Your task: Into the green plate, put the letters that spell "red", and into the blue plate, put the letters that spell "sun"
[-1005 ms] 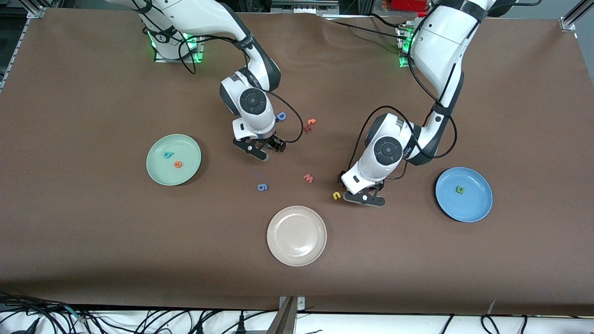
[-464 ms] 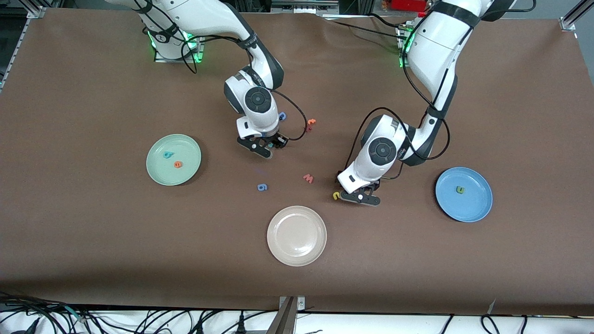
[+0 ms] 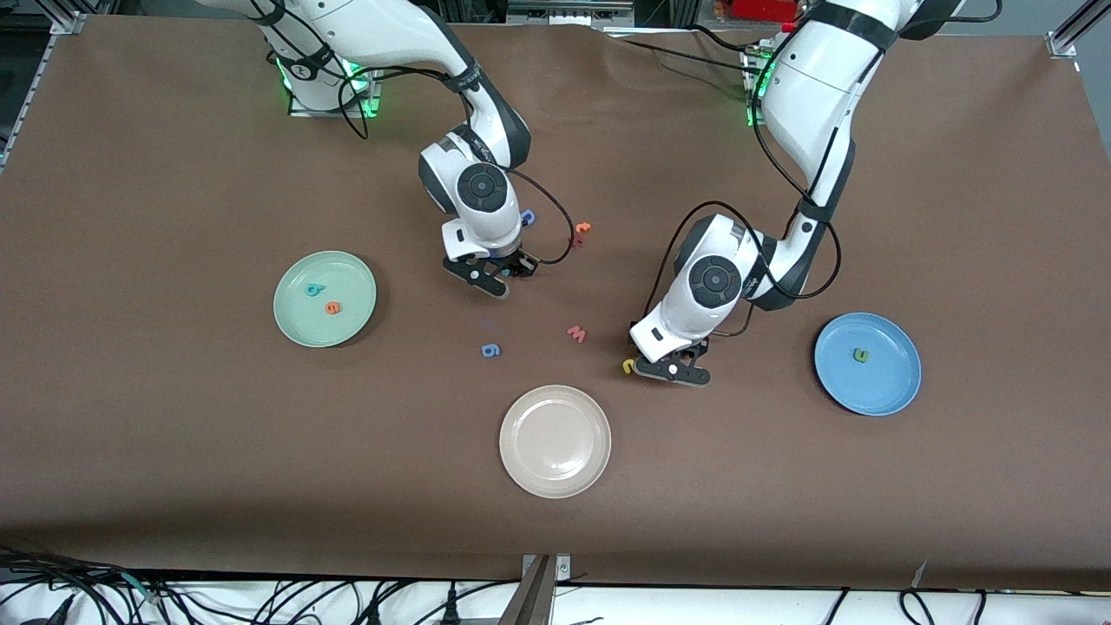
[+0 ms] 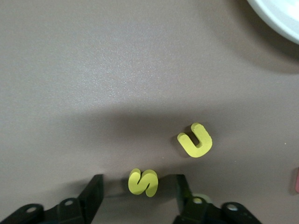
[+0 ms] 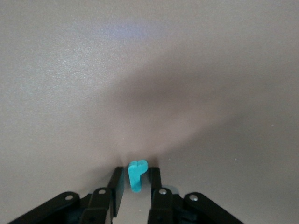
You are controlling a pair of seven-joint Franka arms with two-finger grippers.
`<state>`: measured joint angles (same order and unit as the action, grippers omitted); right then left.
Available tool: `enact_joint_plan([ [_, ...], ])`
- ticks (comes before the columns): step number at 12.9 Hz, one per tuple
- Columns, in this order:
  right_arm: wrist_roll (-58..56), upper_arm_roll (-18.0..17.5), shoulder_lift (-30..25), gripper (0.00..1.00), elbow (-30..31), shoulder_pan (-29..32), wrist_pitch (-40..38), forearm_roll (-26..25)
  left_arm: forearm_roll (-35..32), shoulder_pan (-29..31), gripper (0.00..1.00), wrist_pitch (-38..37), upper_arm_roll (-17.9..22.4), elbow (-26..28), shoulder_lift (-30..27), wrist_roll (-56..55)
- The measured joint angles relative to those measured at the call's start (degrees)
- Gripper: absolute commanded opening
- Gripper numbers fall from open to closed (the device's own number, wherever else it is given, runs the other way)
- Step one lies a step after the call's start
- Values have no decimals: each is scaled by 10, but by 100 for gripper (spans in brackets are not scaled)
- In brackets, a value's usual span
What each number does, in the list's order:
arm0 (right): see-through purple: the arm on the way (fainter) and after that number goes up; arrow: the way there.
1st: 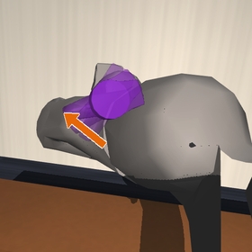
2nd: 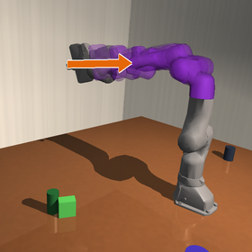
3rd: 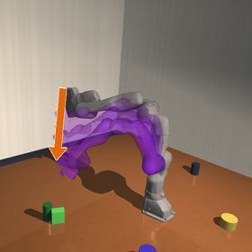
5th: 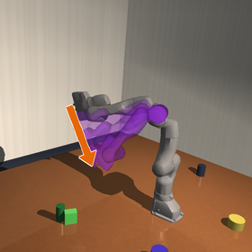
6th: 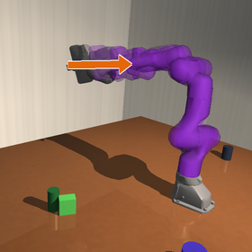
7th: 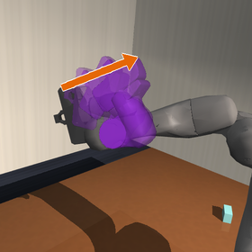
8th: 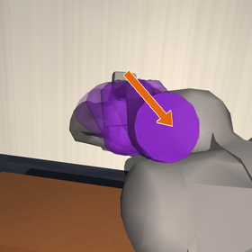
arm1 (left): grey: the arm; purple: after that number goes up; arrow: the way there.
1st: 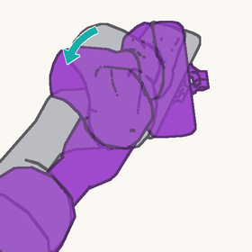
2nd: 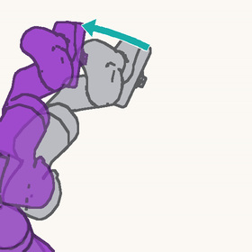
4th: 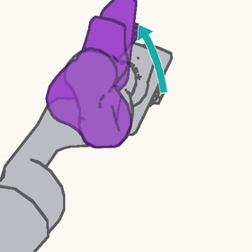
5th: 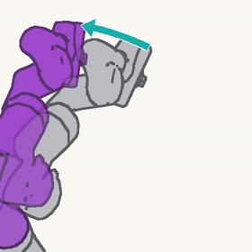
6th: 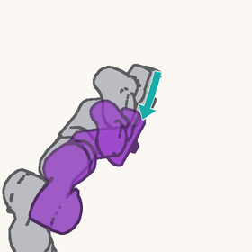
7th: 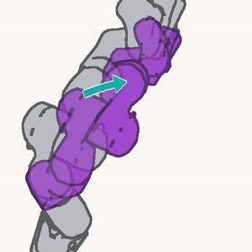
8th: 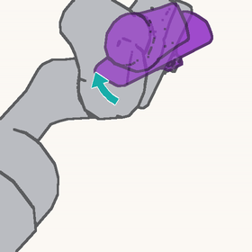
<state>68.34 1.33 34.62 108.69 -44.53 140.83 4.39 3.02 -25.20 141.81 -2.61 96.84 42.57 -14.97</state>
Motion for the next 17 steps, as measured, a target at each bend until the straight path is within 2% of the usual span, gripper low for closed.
enact_joint_plan([
  [4,0,0,0,0,-1,0,0,-1,0,-1,27,9,1,-1,0,0],
  [7,-23,18,-5,0,-7,0,-16,-4,0,-3,12,11,1,-2,-1,0],
  [11,-158,89,-48,0,-46,1,-162,-4,0,-4,10,15,6,-4,-1,10],
  [13,-252,137,-74,0,-47,3,-223,-4,0,-1,11,15,30,-10,-6,54],
  [15,-337,179,-88,0,-40,5,-257,-3,0,23,10,-3,49,-11,-22,123],
  [17,-412,214,-102,0,-7,6,-256,-3,0,61,10,-25,55,-11,-41,194],
])
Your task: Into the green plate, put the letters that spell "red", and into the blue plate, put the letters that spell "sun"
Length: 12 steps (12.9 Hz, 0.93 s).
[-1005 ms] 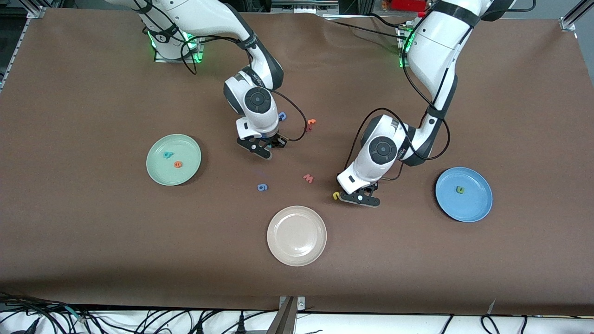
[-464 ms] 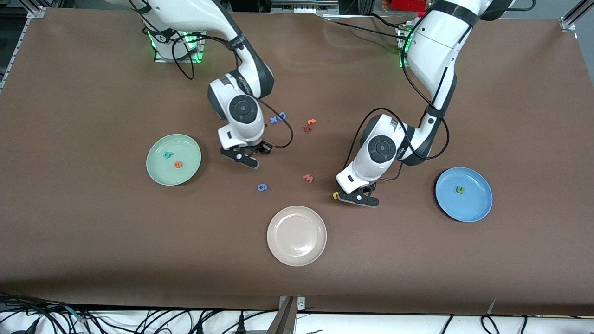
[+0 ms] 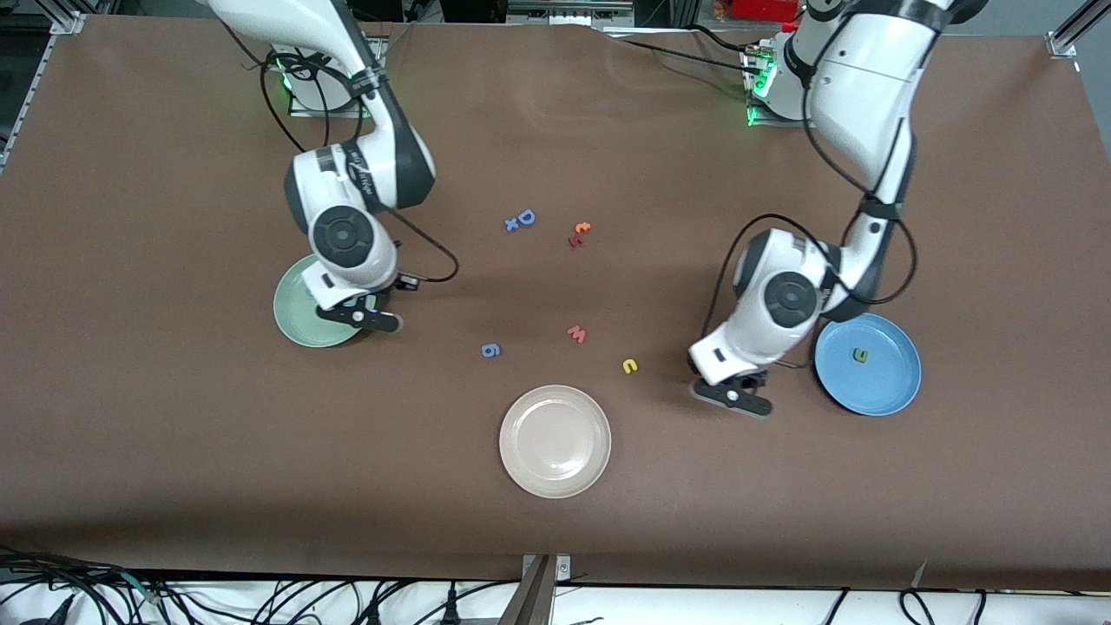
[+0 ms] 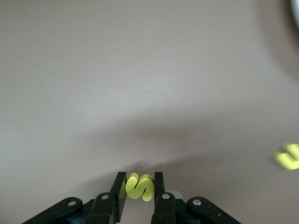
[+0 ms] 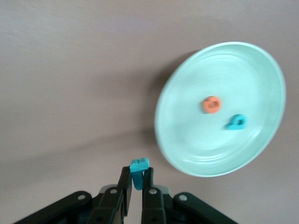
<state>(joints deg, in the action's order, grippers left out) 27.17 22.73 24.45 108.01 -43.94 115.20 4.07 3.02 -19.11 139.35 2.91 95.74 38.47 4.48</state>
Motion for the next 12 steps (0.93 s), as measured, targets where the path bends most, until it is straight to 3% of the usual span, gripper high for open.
enact_joint_plan([
  [4,-121,63,-30,0,103,3,74,1,0,63,10,-43,29,4,-27,140],
  [7,-138,68,-31,0,186,2,180,1,0,107,10,-64,34,19,-47,215],
  [11,-138,64,-27,0,209,1,205,22,0,136,10,-65,40,49,-48,267],
  [12,-138,62,-23,13,209,1,205,29,0,140,10,-65,40,54,-48,270],
])
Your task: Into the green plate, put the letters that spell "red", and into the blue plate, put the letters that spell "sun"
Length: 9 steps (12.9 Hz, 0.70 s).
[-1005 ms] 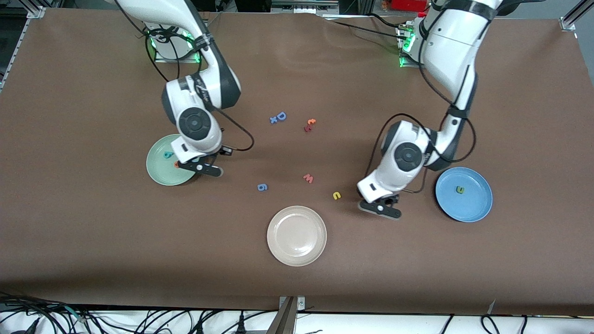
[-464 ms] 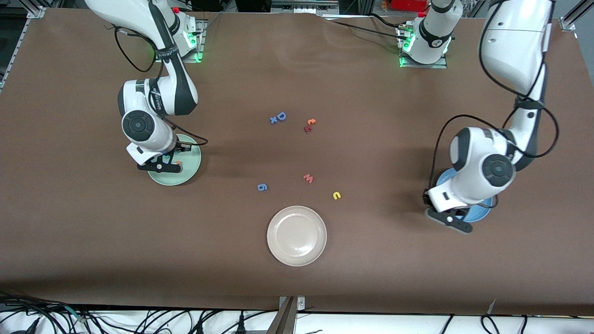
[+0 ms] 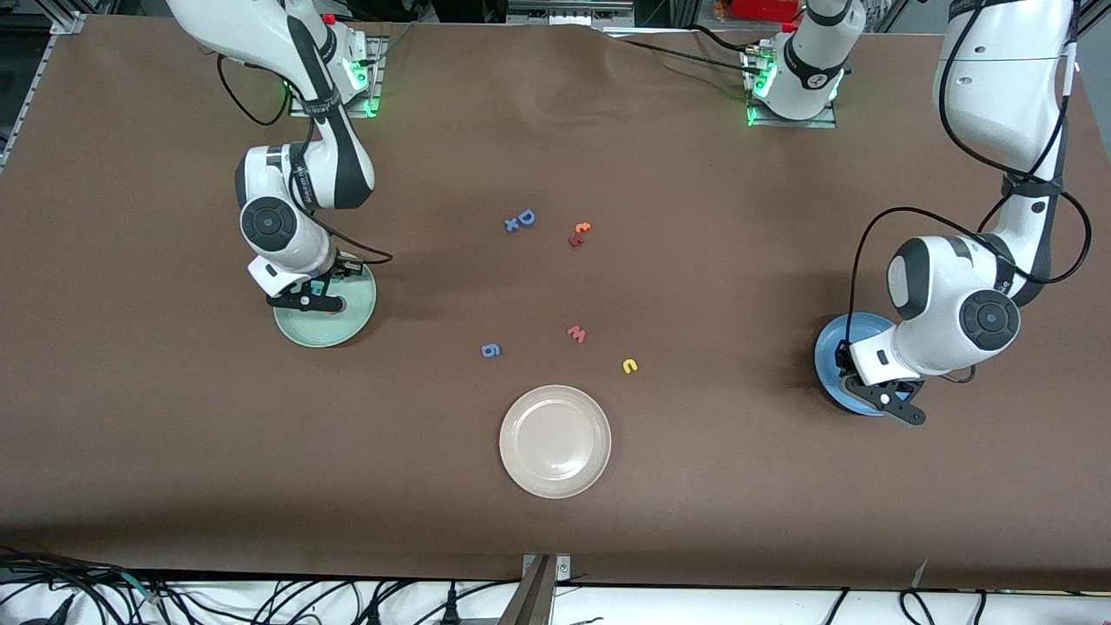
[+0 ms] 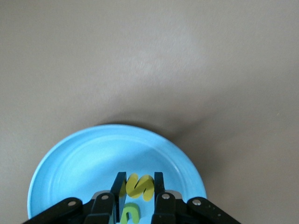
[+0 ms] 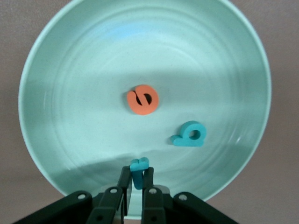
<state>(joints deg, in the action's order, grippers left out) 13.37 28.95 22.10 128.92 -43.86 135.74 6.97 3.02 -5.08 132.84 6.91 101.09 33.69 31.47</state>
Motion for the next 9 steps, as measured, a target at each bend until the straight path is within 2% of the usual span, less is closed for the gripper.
enact_joint_plan([
  [1,0,-1,3,64,0,0,1,5,0,3,10,0,1,2,0,2],
  [2,0,-2,5,99,0,0,2,8,-1,5,11,0,2,5,1,4],
  [4,0,-2,6,100,-1,0,3,10,-3,6,11,0,4,8,8,5],
  [7,0,-2,2,100,-17,-1,-9,11,-4,6,18,12,4,8,26,5],
  [8,0,-2,-2,100,-33,-1,-35,11,-4,6,28,20,4,8,32,5],
  [9,0,-2,-6,100,-62,-1,-78,12,-4,6,48,26,4,8,38,5],
])
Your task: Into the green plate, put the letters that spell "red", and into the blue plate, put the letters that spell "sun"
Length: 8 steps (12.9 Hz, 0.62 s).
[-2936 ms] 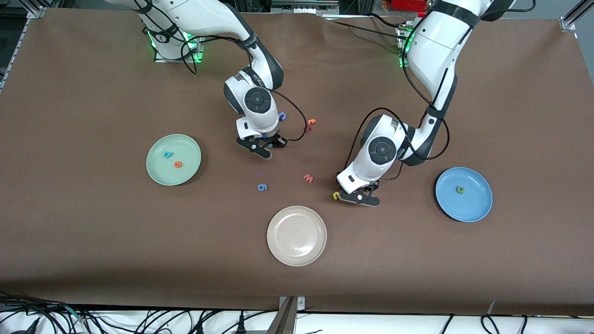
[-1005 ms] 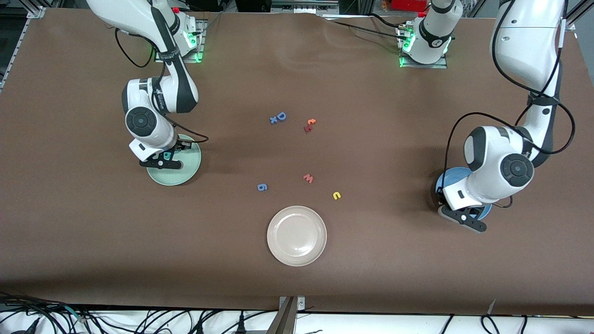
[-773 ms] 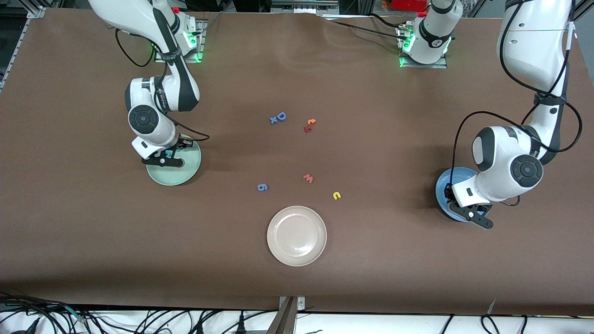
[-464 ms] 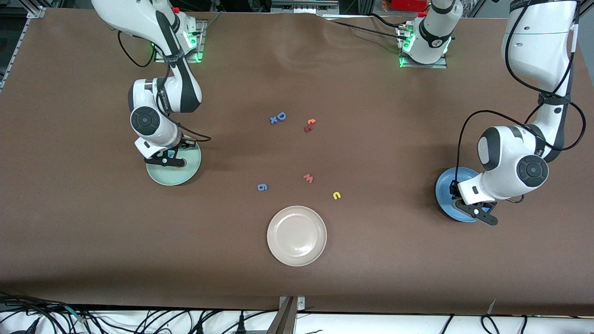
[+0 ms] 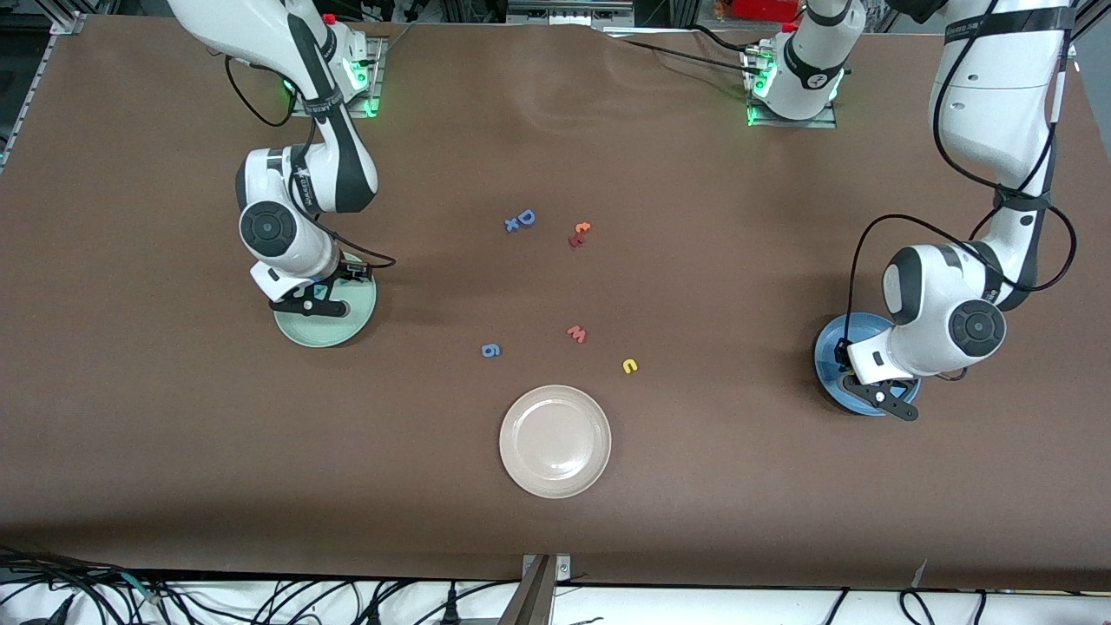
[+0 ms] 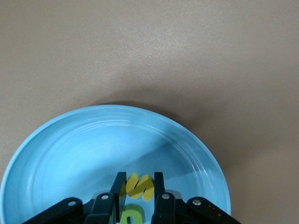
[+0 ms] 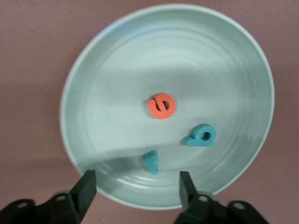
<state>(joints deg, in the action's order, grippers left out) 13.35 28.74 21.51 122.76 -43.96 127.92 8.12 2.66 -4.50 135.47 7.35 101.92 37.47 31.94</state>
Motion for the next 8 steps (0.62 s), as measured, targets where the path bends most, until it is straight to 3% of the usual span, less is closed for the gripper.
enact_joint_plan([
  [2,0,0,-7,100,-75,0,-94,1,0,0,89,7,0,0,6,0],
  [3,0,1,-11,100,-109,0,-130,1,0,0,99,8,0,0,7,0],
  [8,-2,27,-16,100,-279,0,-329,1,0,-1,99,0,-1,-11,-5,0],
])
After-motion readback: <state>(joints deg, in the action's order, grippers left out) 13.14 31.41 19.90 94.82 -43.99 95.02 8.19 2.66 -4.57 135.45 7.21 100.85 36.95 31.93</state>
